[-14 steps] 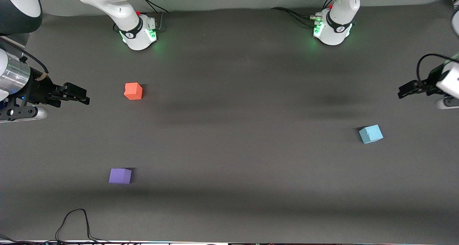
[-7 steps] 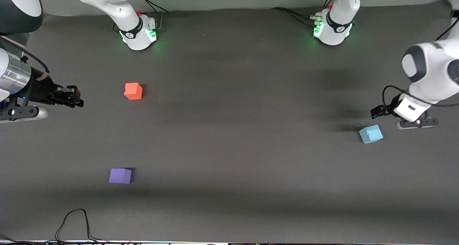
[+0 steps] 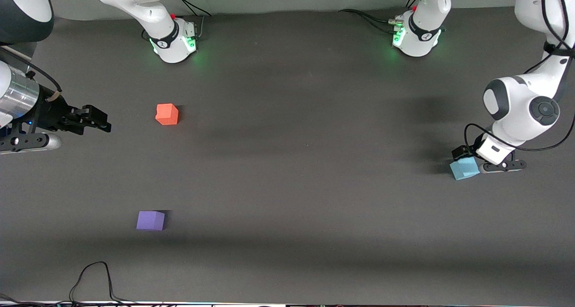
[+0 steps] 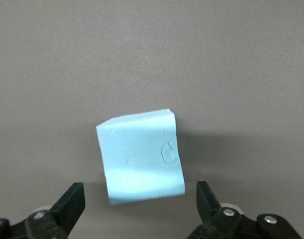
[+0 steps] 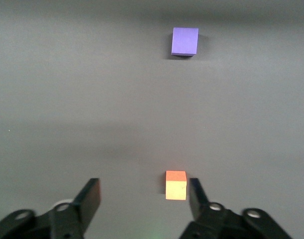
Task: Place blue block between orange and purple blocks
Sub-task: 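Close the left gripper on the blue block and lift it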
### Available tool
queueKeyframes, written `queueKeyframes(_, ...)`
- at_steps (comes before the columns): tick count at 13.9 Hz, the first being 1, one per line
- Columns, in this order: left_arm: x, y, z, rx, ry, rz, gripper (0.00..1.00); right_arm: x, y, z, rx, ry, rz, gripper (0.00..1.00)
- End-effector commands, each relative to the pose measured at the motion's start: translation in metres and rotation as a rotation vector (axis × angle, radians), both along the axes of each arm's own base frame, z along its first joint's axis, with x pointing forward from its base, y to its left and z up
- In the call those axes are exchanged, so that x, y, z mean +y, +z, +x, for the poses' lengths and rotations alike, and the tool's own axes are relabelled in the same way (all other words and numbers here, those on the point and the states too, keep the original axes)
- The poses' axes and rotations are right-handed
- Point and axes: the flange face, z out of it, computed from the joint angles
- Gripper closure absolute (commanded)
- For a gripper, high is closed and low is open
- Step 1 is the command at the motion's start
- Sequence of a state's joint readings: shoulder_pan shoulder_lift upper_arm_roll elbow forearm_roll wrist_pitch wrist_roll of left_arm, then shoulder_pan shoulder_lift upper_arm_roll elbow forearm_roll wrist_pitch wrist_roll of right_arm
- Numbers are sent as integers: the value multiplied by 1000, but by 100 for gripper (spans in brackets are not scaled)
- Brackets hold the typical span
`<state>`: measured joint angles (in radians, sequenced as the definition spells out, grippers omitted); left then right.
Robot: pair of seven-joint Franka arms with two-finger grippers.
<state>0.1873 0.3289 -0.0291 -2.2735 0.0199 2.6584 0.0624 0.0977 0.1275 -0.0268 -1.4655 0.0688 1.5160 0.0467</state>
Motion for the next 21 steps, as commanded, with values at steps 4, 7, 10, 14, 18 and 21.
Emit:
queueKeyframes(4,3,-18,11,-23,10,8,0,5,-8,-1,24,13,8,0)
queueKeyframes(7,2,-18,14,-24,8,8,28,23,-10,-7,43,32,23,0)
queueKeyframes(10,4,-19,13,-23,14,7,50,62,-10,-14,57,72,76,0)
queueKeyframes(14,7,20,40,-25,1,13,50,160,-24,-33,94,-33,37,0)
queueKeyframes(18,-20,104,79,36,-51,13,50,206,-47,-49,164,-173,13,0)
queueKeyframes(21,-92,156,91,107,-149,13,50,202,-92,-63,264,-167,-42,0)
